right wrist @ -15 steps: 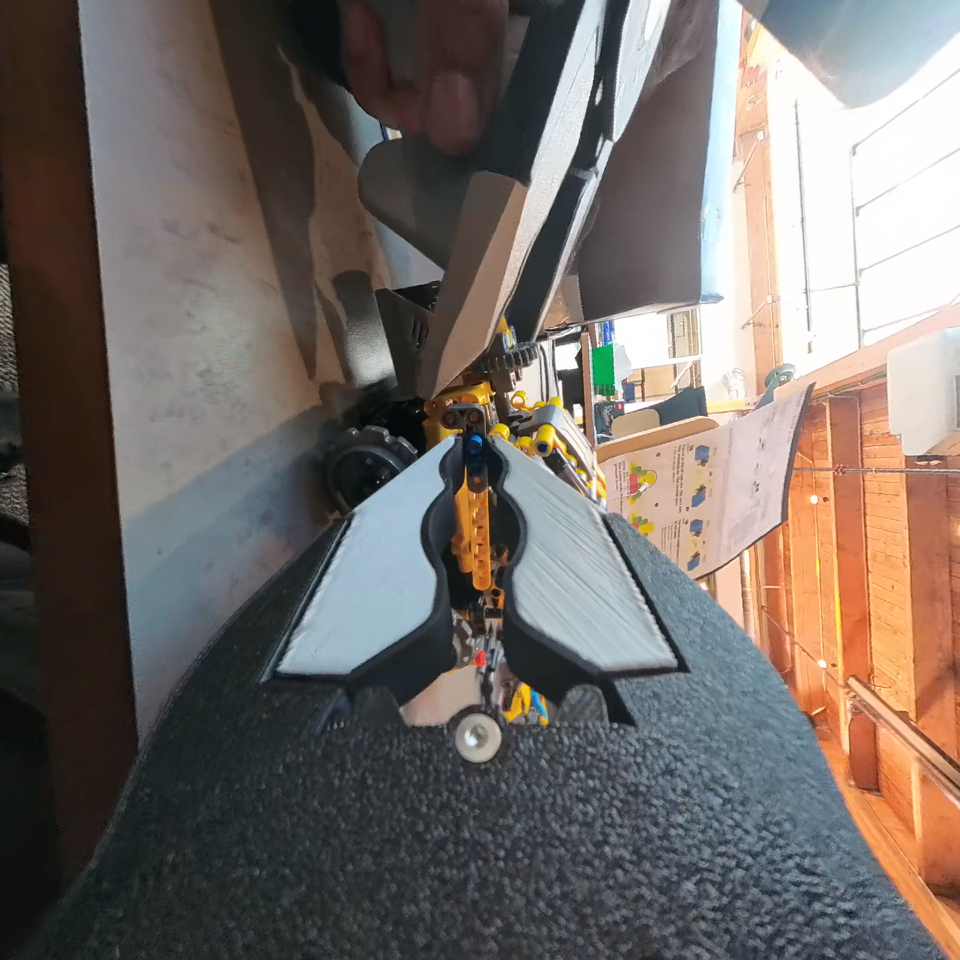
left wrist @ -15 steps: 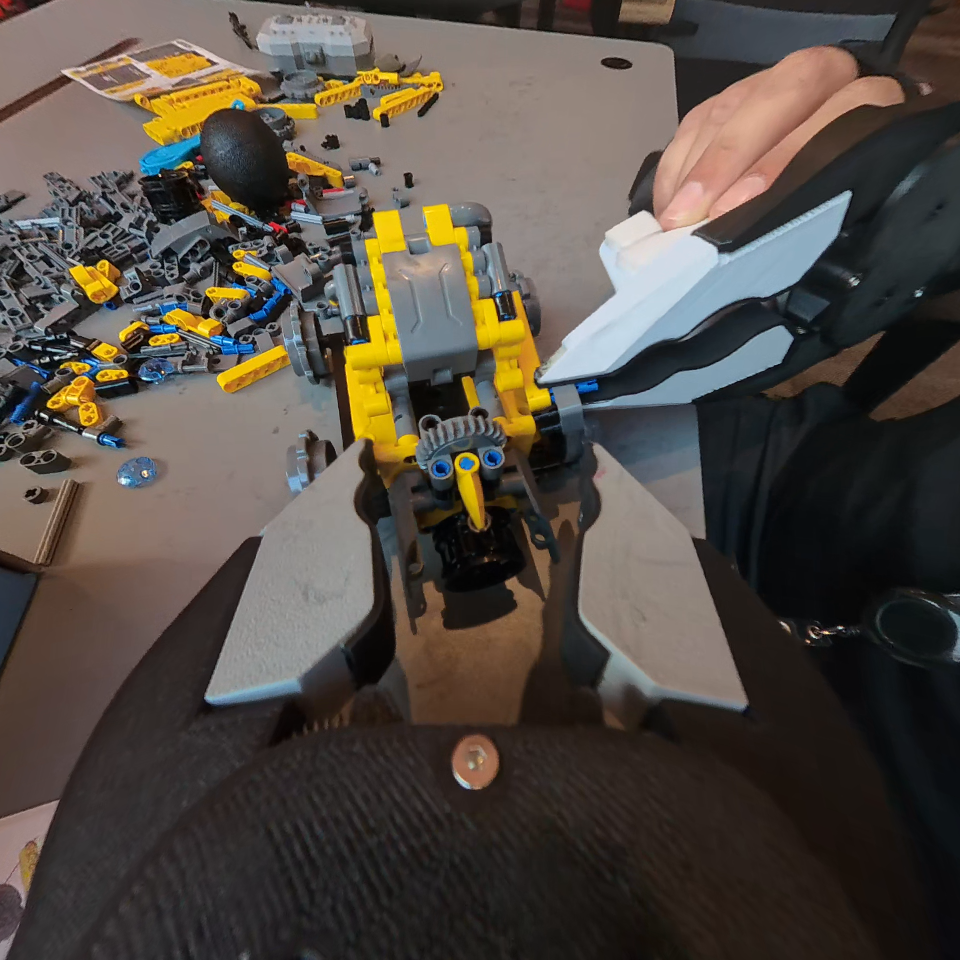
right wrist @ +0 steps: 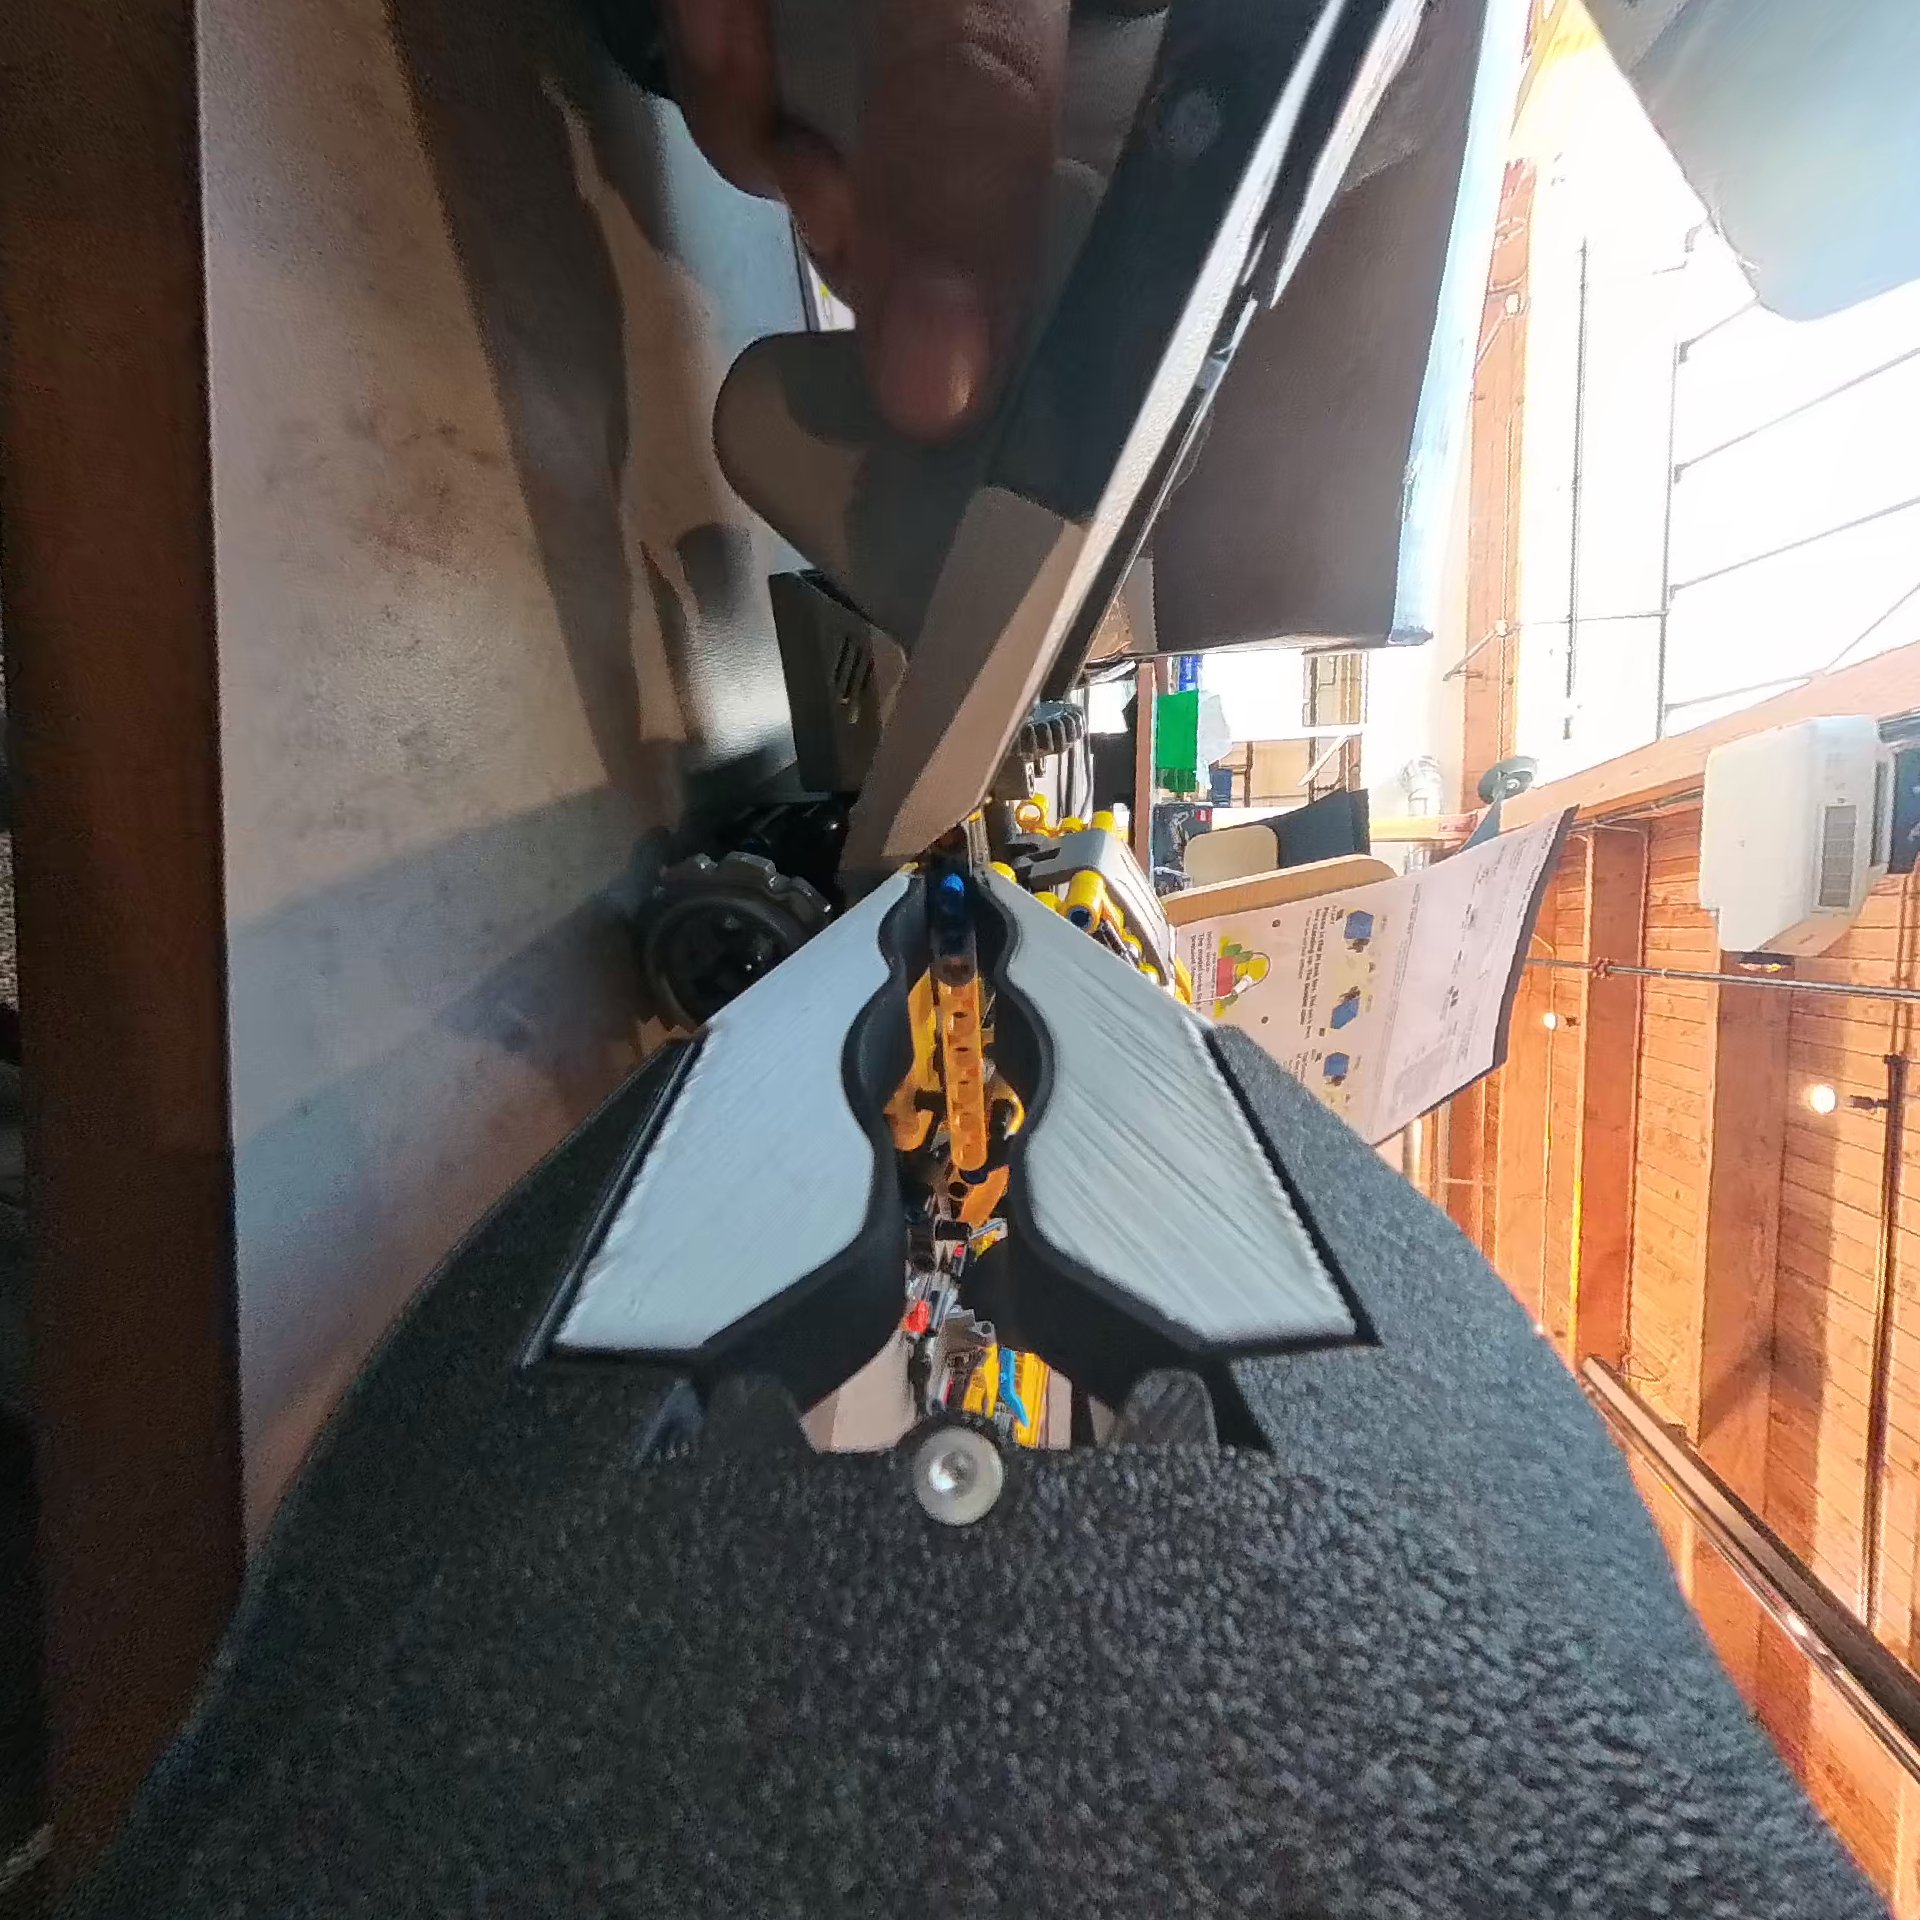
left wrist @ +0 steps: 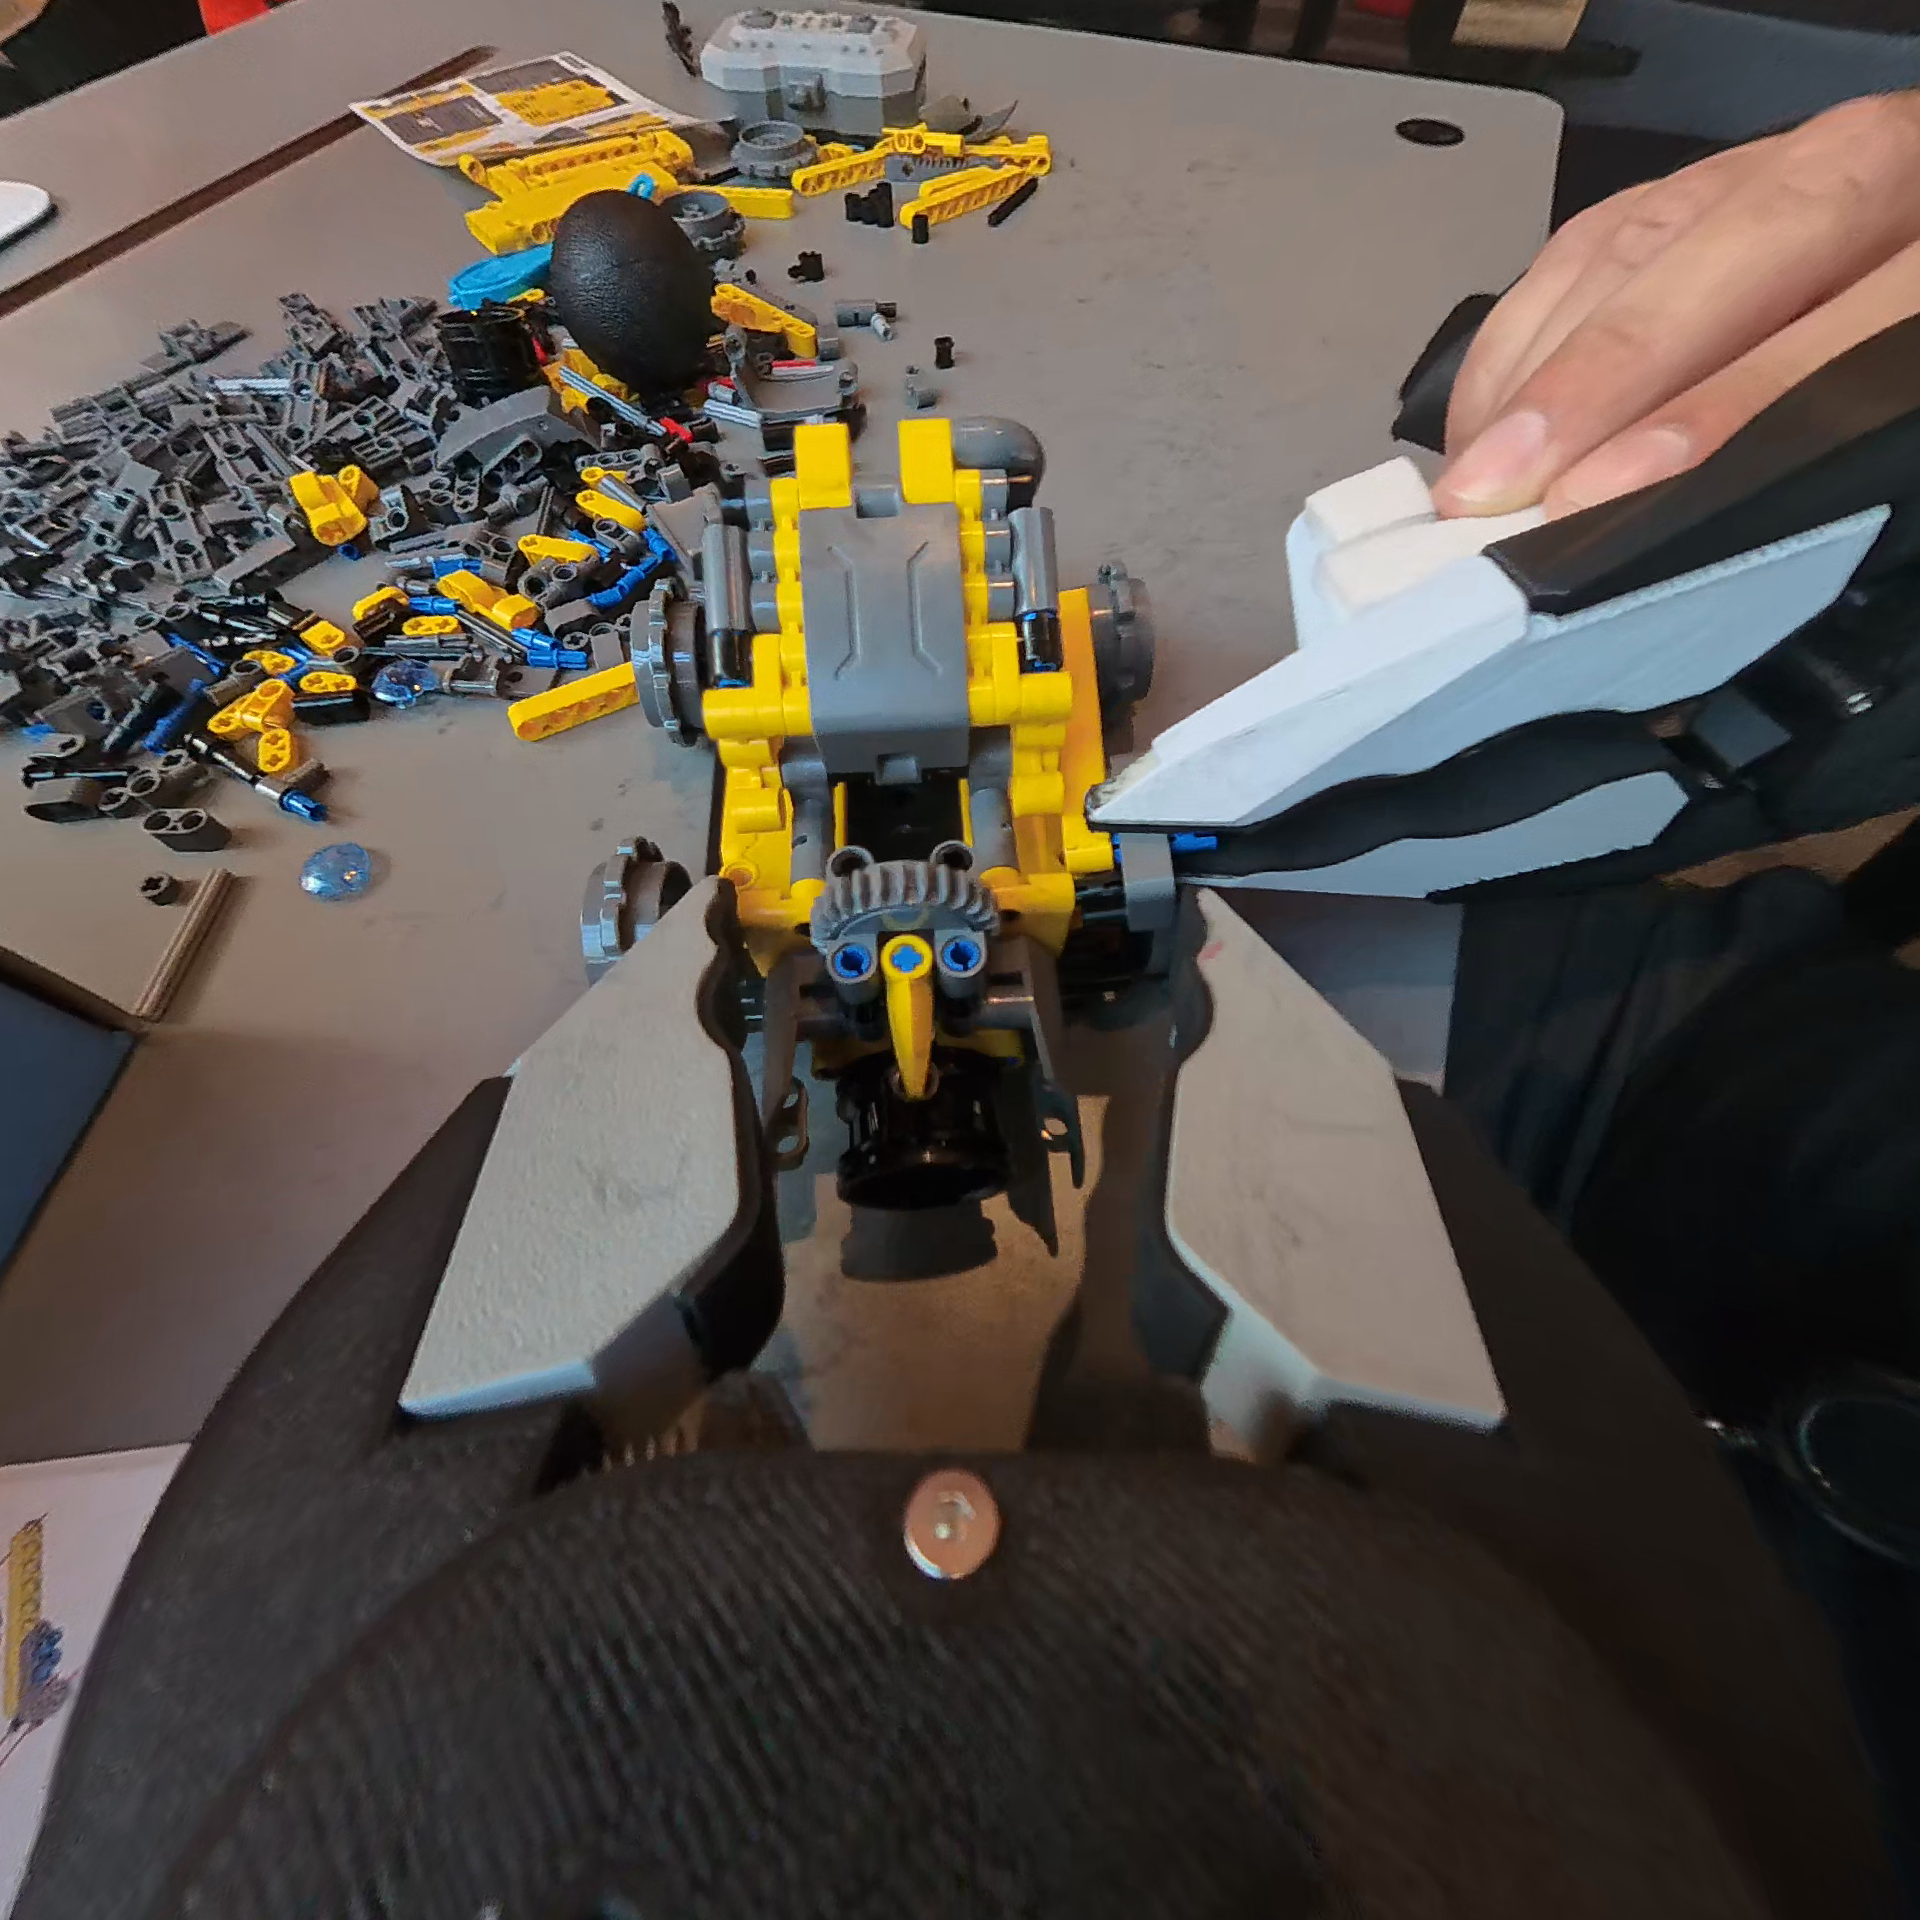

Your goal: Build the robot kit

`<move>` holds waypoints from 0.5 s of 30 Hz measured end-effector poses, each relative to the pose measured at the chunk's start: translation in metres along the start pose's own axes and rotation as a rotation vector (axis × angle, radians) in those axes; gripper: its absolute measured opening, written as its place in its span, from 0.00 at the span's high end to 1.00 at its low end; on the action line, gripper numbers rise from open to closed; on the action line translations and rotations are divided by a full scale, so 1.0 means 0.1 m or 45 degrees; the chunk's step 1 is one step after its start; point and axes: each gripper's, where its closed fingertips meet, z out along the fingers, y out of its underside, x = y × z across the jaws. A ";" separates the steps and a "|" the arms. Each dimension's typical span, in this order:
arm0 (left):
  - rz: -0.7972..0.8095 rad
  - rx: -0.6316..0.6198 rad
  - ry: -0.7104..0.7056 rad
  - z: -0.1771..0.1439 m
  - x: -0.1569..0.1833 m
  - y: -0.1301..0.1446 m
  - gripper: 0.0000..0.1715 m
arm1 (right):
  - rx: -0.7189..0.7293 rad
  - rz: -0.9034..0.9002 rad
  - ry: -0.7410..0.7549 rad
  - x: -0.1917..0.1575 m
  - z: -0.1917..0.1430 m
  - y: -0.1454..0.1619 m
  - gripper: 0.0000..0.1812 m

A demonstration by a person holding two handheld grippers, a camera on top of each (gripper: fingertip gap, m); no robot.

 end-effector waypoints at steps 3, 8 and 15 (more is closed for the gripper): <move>0.014 -0.008 -0.022 0.01 0.00 0.01 0.53 | 0.013 -0.008 0.009 0.00 0.00 -0.01 0.96; 0.020 -0.012 -0.024 0.02 -0.01 0.01 0.53 | 0.061 -0.059 -0.040 0.00 -0.02 0.00 0.96; 0.034 -0.022 -0.056 0.03 -0.03 0.01 0.54 | 0.163 -0.012 -0.238 -0.01 -0.05 0.04 0.93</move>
